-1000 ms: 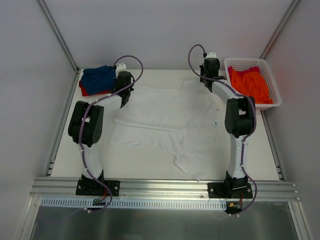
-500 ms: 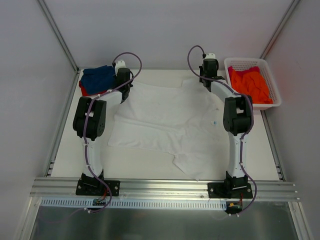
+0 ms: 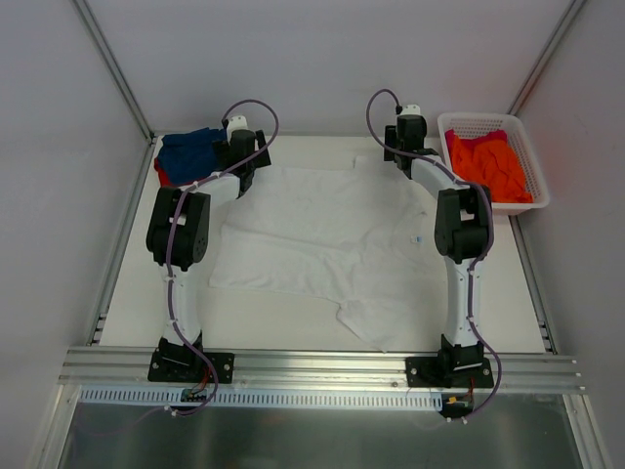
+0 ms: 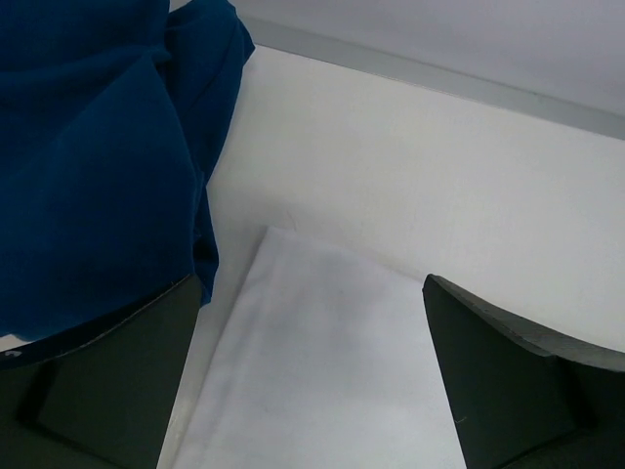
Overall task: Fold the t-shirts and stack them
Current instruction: Flatten the tshirt out
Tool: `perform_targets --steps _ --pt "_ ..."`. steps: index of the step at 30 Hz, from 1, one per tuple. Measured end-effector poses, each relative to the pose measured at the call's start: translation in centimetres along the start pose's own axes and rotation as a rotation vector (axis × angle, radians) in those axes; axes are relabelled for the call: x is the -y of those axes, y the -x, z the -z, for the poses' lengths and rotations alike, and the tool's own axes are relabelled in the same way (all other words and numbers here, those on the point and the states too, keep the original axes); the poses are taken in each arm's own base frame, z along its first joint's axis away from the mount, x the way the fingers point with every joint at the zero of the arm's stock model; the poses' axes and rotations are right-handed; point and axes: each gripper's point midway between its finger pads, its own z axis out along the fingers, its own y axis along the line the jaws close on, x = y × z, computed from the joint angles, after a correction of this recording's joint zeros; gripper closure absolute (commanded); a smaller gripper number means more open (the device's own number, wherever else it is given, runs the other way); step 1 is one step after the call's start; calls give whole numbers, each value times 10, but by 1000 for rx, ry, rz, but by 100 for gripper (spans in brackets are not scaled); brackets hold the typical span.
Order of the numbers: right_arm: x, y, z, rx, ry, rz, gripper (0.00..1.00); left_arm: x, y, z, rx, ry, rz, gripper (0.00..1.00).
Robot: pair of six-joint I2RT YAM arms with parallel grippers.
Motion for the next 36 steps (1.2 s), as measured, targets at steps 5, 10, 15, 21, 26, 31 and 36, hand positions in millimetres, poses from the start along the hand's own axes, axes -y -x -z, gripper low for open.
perform_targets --steps 5,10,15,21,26,31,36 --pt "1 -1 1 -2 -3 -1 37 -2 -3 2 -6 3 -3 1" --pt "2 -6 13 -24 0 2 36 -14 -15 22 -48 15 -18 1" --pt "-4 -1 45 -45 15 2 36 -23 -7 60 -54 17 -6 1" --pt "-31 15 102 -27 75 -1 36 -20 -2 112 -67 -11 42 1" --pt "-50 5 144 -45 121 8 36 -4 -33 156 -134 -62 37 1" --pt "-61 -12 170 -84 145 17 36 -1 -74 193 -223 -91 26 1" --pt "-55 -20 193 -107 136 18 36 -23 -99 215 -277 -55 69 1"
